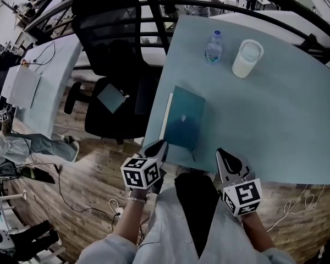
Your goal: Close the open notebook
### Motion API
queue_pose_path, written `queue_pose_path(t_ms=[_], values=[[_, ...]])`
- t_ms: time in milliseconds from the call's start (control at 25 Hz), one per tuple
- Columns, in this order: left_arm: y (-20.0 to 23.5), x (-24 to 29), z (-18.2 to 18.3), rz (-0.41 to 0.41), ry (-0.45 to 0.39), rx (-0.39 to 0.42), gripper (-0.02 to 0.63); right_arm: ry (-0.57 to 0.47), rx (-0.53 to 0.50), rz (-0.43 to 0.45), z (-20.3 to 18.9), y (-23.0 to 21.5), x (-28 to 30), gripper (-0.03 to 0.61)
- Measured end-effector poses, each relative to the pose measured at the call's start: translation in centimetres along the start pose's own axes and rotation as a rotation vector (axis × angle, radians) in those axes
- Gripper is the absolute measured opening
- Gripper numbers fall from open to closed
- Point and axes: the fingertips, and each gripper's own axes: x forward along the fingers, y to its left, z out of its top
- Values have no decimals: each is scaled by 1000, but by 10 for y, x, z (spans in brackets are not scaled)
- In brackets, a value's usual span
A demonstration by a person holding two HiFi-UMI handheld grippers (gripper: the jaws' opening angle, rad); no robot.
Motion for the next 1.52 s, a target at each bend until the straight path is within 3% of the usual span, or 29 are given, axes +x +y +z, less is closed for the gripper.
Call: queue_pose_path(t_ms=[360,840,1520], values=[[27,15,-20,64,49,73,26,-3,8,-21,1,-3,-4,0],[43,31,-36,122,123,58,28,15,-23,-47,1,-10,-7,0],[39,1,-23,157,55,74,51,-25,-28,-35,13,-18,0,0]])
